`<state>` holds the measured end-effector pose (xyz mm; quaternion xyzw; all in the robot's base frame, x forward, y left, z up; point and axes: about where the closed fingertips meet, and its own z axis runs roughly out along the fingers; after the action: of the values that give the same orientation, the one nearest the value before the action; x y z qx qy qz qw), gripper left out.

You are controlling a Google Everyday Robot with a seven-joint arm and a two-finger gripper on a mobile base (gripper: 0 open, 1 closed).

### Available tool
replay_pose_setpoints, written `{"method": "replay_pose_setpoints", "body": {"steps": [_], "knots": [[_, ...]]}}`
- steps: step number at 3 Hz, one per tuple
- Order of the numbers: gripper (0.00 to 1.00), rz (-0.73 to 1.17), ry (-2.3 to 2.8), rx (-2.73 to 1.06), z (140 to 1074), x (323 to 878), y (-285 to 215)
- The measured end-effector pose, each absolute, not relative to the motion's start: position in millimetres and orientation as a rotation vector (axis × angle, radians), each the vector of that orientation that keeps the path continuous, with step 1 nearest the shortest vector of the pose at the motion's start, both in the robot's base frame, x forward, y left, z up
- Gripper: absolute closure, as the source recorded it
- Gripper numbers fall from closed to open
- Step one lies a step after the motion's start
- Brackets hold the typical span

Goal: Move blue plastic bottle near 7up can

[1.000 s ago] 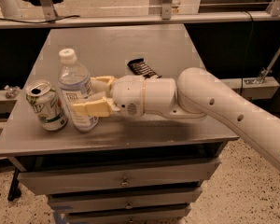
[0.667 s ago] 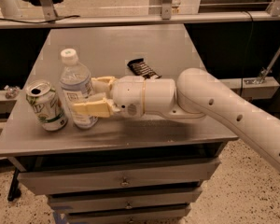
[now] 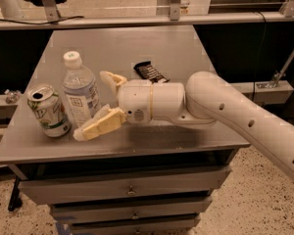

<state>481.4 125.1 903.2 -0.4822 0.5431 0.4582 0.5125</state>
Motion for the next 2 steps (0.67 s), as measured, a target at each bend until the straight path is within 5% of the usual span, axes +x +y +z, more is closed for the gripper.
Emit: {"method": "replay_pose_setpoints", "body": {"steps": [2], "knots": [[0.00, 0.919, 1.315, -1.230, 939, 496, 54]]}}
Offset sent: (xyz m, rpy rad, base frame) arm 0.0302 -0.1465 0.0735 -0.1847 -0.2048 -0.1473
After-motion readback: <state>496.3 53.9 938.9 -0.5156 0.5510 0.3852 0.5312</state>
